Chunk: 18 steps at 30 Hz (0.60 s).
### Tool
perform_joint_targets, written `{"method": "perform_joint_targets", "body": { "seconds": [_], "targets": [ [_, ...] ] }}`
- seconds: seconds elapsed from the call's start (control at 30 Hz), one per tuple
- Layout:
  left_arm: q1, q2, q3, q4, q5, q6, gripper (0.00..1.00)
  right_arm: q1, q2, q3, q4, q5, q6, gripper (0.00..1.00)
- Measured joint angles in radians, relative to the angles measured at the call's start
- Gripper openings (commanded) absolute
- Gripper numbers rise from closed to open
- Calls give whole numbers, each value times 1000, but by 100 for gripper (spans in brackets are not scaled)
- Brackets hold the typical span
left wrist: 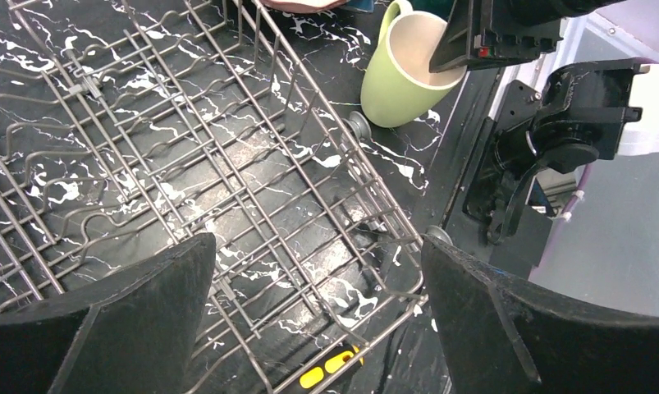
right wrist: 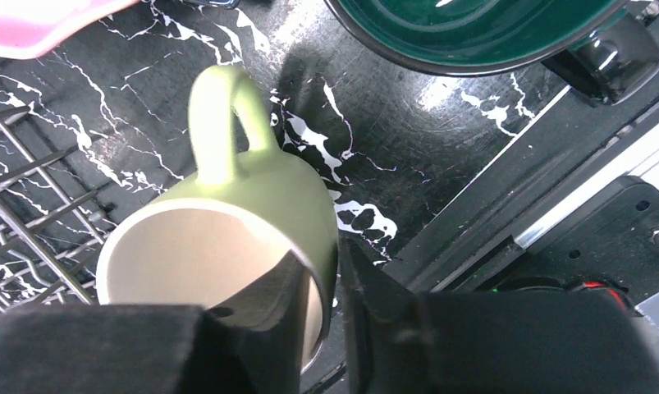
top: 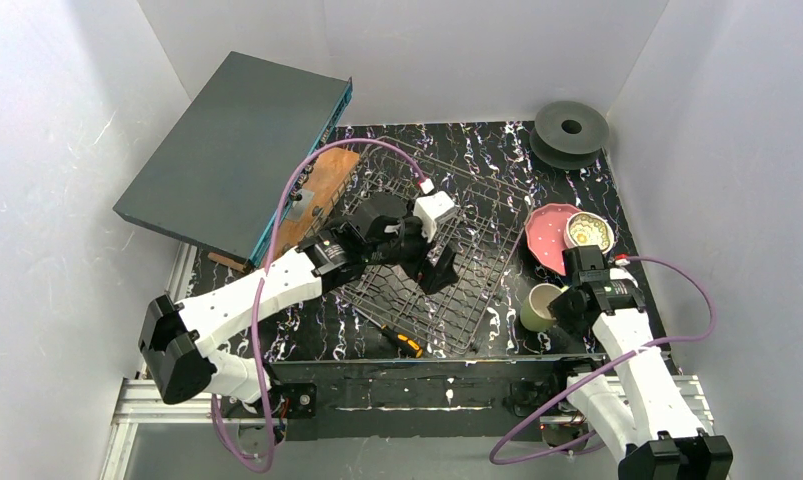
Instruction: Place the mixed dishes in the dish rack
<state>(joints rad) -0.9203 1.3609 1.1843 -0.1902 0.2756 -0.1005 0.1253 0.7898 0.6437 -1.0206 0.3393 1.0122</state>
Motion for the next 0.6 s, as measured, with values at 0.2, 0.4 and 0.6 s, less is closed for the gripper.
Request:
{"method": "perform_joint_targets", "body": {
  "seconds": [0.2,0.4,0.6],
  "targets": [
    [-85,0,0,2,-76,42,95,0,-11,6,-62,18,31,9],
    [-112,0,0,-8,-116,63,95,0,-75,93,-174,40,15,1],
    [-111,0,0,-21,-146,61,95,0,-91,285,-204,13,-90,1]
  ]
}}
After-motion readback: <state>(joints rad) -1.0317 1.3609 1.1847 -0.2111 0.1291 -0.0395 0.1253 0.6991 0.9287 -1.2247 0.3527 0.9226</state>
